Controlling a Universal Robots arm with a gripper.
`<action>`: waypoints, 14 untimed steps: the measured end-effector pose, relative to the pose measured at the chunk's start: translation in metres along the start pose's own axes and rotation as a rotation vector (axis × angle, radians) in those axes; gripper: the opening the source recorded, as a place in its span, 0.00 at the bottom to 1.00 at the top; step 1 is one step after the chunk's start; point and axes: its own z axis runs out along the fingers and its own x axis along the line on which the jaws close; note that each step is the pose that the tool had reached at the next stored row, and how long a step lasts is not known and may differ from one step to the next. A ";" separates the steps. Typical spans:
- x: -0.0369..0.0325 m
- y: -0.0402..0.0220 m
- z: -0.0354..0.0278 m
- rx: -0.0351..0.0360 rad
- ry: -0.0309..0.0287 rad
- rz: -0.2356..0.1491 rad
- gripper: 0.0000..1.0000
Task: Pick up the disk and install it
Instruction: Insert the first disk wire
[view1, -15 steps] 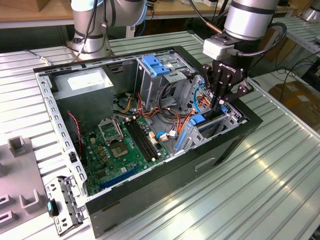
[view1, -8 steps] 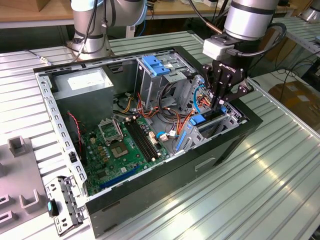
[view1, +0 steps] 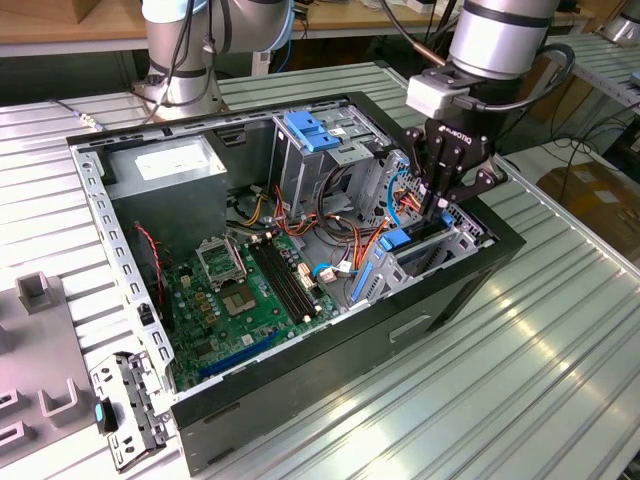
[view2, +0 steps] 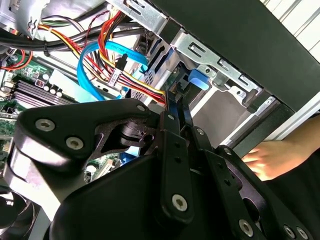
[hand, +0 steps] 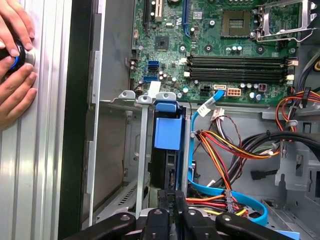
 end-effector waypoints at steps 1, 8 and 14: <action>0.0000 0.0000 0.0000 -0.0003 -0.0005 0.001 0.16; 0.0066 0.0000 0.0034 -0.0016 -0.0467 0.007 0.16; 0.0089 0.0000 0.0003 -0.0016 -0.0540 0.007 0.24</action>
